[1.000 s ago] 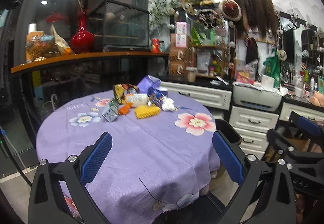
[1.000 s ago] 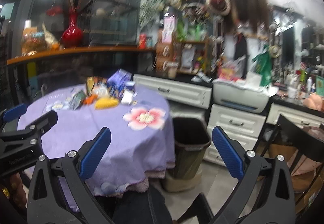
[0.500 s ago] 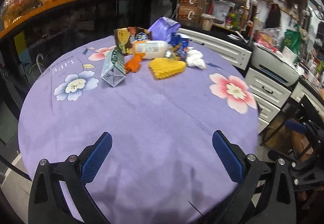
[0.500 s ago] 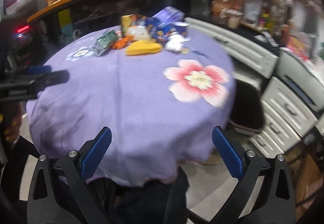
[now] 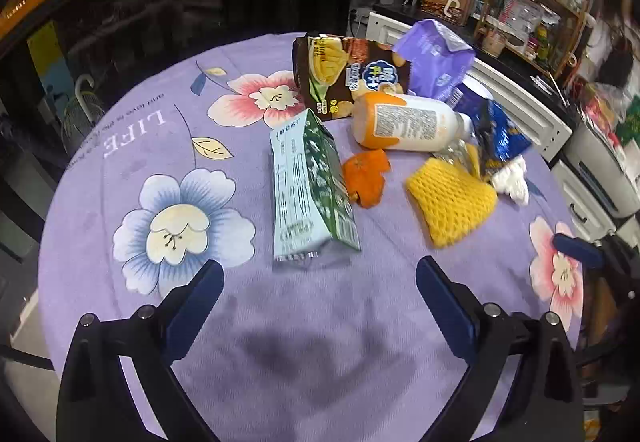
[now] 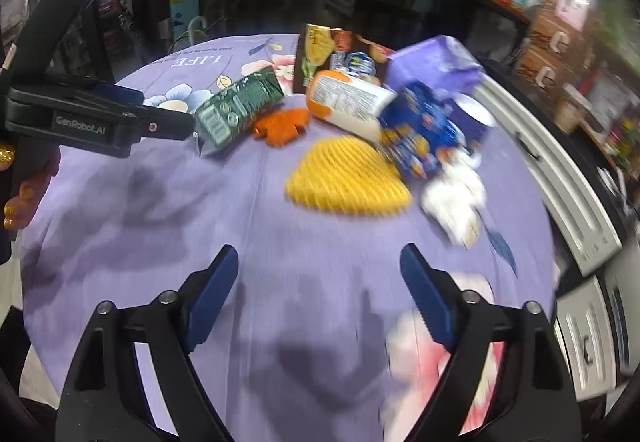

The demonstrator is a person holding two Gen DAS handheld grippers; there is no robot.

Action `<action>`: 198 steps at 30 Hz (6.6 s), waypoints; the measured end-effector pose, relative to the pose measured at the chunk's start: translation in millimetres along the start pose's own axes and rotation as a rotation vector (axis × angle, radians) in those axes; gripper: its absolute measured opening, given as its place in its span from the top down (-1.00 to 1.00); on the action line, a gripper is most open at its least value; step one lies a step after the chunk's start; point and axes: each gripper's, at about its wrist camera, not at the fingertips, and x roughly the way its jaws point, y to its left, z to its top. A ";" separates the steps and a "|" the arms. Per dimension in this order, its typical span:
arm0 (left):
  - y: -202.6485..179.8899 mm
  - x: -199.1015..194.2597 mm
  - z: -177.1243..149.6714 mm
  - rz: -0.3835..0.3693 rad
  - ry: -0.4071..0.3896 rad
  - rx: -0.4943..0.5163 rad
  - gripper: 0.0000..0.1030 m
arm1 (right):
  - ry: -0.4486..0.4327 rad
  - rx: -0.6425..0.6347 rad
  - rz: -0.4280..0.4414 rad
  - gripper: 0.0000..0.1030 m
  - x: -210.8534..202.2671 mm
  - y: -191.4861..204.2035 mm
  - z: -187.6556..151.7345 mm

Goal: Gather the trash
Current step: 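Grasp the yellow foam net with the right tool while the left tool grasps the milk carton, then carry the yellow net to the black bin and open the right tool, then lower the milk carton into the black bin and open the left tool, then grasp the blue snack bag with the left tool while the right tool grasps the white tissue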

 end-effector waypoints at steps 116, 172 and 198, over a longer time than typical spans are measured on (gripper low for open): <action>-381.6 17.5 -17.9 -0.372 -0.216 0.322 0.02 | 0.135 0.780 -0.219 -0.01 78.1 -340.2 -231.8; -472.1 71.7 -28.2 -0.302 -0.128 0.526 -0.87 | -0.099 0.861 -0.501 -0.25 -112.2 -333.6 -332.9; -186.2 -16.5 -53.1 -0.074 -0.315 0.269 -0.89 | -0.135 0.490 -0.095 -0.25 -64.2 -183.0 -130.3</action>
